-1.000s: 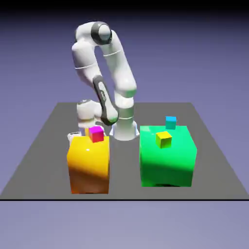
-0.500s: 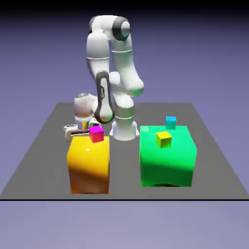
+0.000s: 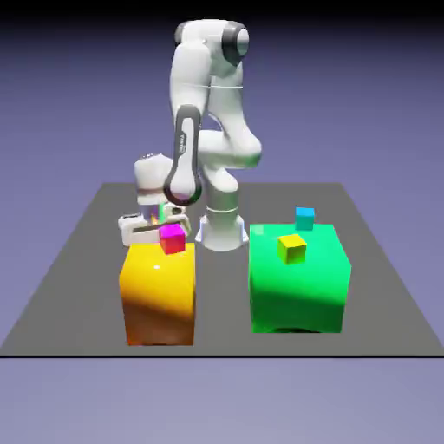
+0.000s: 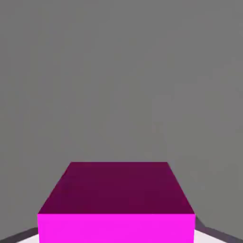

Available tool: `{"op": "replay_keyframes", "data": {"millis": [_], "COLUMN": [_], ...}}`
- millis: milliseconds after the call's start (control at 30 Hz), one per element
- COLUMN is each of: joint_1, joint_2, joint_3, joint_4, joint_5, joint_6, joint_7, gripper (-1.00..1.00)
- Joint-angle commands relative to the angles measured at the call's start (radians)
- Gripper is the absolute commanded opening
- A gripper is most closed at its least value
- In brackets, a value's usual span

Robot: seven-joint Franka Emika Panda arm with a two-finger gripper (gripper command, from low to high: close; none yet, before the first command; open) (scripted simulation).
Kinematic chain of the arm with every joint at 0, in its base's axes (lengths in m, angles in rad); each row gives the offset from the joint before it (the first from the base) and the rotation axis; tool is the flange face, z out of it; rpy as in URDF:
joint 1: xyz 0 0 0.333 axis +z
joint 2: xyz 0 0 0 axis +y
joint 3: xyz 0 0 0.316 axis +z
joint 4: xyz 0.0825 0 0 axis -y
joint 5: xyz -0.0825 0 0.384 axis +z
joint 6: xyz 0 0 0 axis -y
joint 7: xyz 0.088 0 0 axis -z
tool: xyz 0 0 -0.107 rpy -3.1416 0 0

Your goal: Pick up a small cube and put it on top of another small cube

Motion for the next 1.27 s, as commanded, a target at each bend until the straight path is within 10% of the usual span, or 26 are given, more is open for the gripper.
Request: {"op": "replay_keyframes", "data": {"millis": [0,233,833,1100,1133,1233], "joint_1": [-0.031,-0.143,0.056,0.042,0.042,0.038], "joint_2": [-0.004,-0.049,-0.209,-0.111,-0.11,-0.153], "joint_3": [0.01,0.148,0.788,0.851,0.851,0.827], "joint_4": [0.036,0.286,0.605,0.498,0.498,0.543], "joint_5": [-0.02,-0.143,-0.427,-0.453,-0.453,-0.452], "joint_6": [-0.017,-0.201,-0.912,-0.719,-0.719,-0.806], "joint_7": [-0.042,-0.257,0.222,0.279,0.279,0.275], "gripper": [-1.0,-1.0,-1.0,-1.0,1.0,1.0]}}
